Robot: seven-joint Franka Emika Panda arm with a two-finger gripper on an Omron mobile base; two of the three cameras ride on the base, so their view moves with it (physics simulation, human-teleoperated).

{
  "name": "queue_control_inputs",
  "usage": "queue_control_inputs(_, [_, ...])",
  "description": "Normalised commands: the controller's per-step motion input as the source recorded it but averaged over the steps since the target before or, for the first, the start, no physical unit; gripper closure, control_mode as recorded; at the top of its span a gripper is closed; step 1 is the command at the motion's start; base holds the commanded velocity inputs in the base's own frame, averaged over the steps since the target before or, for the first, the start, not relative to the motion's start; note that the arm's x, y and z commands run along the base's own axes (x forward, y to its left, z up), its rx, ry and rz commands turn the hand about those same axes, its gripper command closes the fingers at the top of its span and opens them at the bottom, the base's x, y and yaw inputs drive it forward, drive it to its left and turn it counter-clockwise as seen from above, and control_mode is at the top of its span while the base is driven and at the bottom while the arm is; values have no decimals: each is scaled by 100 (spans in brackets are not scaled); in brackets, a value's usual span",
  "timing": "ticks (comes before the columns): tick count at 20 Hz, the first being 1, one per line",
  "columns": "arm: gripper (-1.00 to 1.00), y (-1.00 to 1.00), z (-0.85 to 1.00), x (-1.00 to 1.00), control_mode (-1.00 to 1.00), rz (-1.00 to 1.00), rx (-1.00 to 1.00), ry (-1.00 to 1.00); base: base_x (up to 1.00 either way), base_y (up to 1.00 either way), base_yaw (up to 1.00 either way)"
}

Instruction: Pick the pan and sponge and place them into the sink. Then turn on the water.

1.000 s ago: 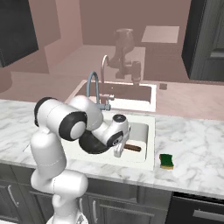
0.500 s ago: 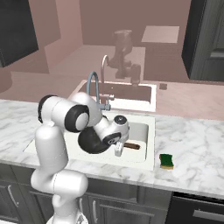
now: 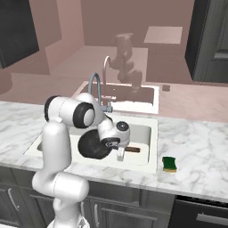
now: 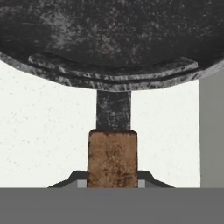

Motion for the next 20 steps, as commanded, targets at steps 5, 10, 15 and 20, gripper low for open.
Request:
queue_control_inputs(5, [100, 11, -29, 23, -100, 9, 1, -2, 0, 0, 0])
queue_control_inputs(10, [100, 11, -30, 27, -100, 9, 1, -1, 0, 0, 0])
queue_control_inputs(15, [100, 11, -27, 41, -100, 9, 1, 0, 0, 0, 0])
queue_control_inputs(20, [100, 9, -27, 38, -100, 9, 1, 0, 0, 0, 0])
